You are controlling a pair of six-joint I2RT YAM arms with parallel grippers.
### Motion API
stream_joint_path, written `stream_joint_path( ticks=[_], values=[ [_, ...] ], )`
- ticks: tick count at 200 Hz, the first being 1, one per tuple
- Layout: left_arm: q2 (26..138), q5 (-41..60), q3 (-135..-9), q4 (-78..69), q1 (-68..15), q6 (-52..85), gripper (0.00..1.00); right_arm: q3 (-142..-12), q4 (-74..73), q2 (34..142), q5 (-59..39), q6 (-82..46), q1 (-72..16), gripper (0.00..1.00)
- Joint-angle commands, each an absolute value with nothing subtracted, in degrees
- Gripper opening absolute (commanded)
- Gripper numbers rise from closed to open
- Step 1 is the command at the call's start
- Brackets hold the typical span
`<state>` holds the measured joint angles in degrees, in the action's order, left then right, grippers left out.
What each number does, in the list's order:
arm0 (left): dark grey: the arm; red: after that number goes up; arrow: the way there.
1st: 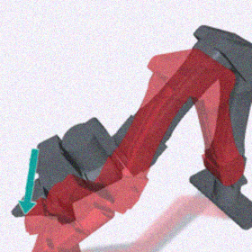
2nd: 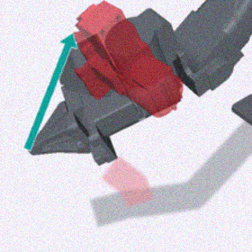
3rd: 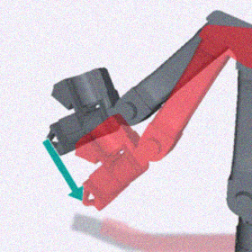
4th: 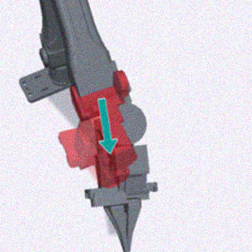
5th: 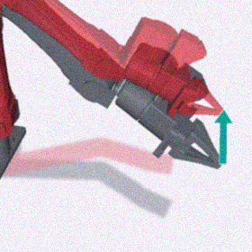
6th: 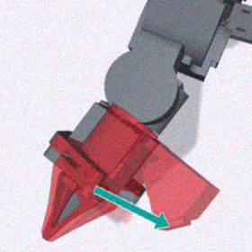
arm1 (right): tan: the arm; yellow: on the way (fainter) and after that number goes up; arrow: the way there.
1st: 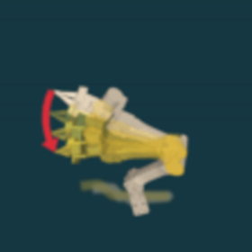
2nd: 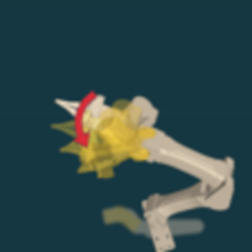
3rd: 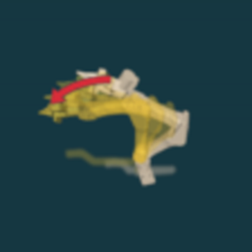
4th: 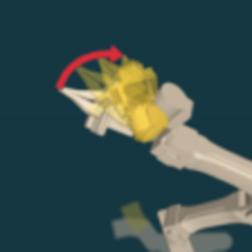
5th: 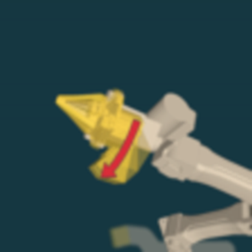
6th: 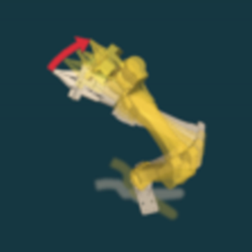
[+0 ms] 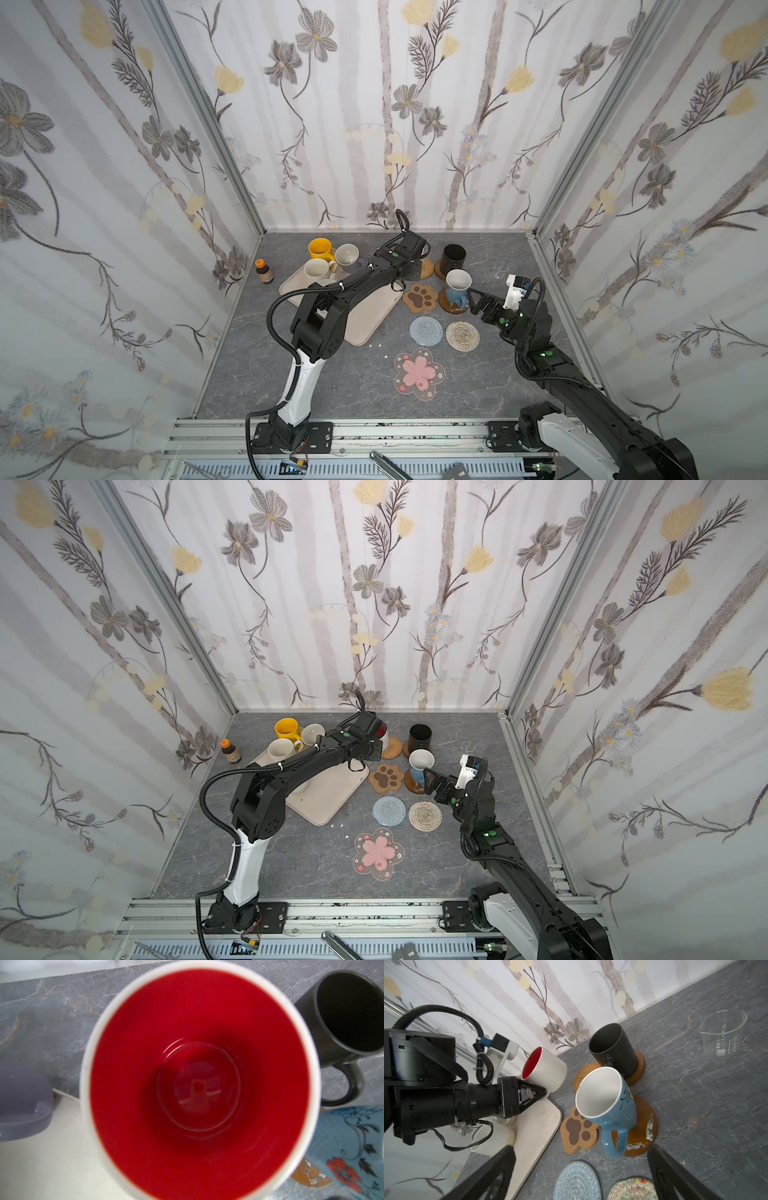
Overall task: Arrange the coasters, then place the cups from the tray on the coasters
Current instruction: 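Lift the red-lined mug with the left gripper and carry it toward the black mug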
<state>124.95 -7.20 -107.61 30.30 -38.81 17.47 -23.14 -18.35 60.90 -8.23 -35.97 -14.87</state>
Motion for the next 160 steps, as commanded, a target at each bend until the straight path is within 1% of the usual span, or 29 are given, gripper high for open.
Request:
stream_joint_path(
  ticks=[1,80,160],
  values=[
    [127.44,-6.89,-111.43,28.03,-38.89,15.19,0.00,-22.85,-21.01,60.51,-7.21,-36.53,-14.60,1.00],
    [137.60,-5.07,-122.41,28.04,-38.25,12.50,0.00,-22.78,-20.85,59.73,-5.36,-35.86,-14.43,1.00],
    [142.15,-3.46,-125.93,28.12,-36.94,12.81,0.00,-22.95,-20.70,60.44,-5.01,-35.41,-14.43,1.00]
  ],
)
